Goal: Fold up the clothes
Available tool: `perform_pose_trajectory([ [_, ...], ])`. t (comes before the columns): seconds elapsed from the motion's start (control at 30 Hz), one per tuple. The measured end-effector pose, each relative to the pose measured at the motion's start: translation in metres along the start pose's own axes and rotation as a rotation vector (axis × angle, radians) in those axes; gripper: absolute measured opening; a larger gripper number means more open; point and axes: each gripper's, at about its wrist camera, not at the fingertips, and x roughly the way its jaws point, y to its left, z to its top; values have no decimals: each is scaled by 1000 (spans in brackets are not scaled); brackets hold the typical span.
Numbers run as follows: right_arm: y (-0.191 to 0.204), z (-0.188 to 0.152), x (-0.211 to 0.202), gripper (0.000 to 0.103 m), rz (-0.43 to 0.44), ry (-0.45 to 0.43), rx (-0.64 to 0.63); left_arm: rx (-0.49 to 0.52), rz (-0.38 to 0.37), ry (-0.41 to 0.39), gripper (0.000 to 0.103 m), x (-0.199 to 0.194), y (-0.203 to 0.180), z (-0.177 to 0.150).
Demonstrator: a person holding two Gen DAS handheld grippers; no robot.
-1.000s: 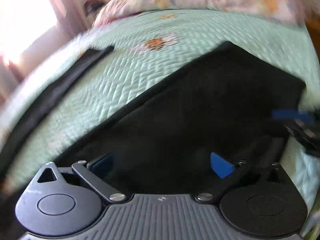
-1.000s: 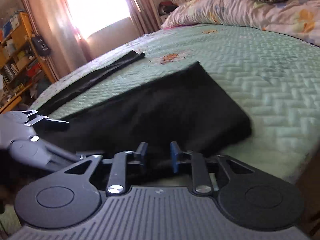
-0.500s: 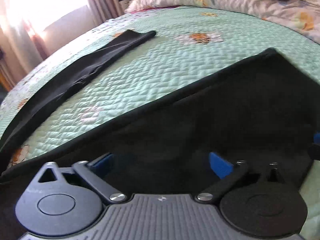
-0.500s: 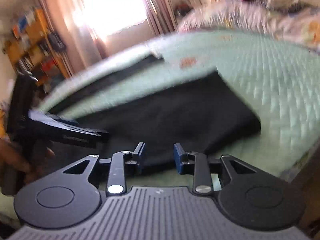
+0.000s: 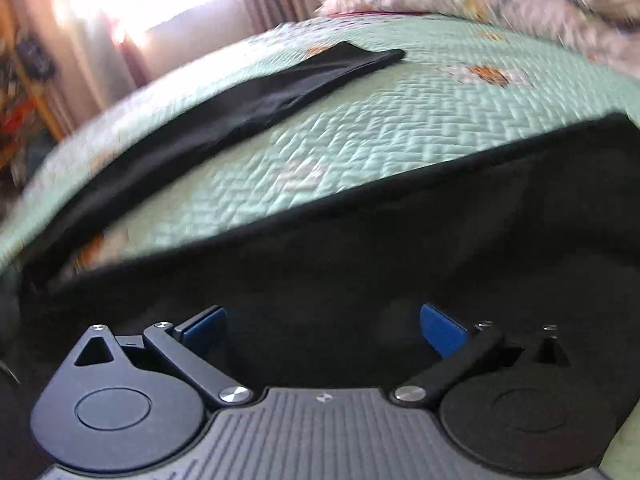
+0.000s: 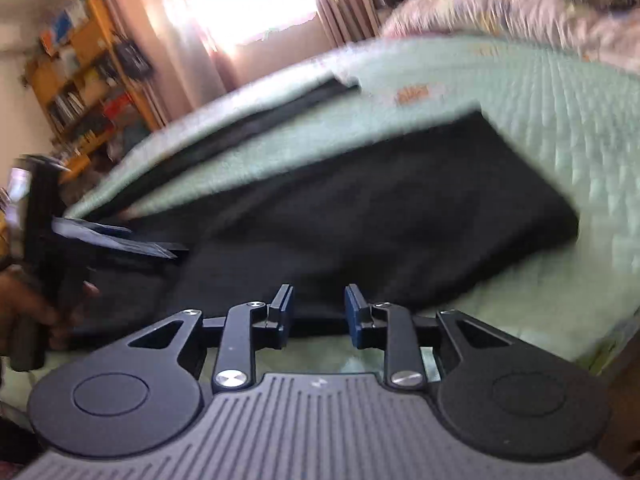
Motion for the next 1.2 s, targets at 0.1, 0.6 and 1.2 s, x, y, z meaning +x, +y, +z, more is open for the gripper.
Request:
perform_pose_trajectory([
  [0.1,-6,-2,3,19,-7,13,11,-32,7,8,103,-2,15,0],
  [0.6,61,-9,23,29,168,118,-66,-115,127,33,103,-63,127,-96],
  [1.2,129,20,22,43,191,119,-250,-260,66,127,92,-88,161,-106],
])
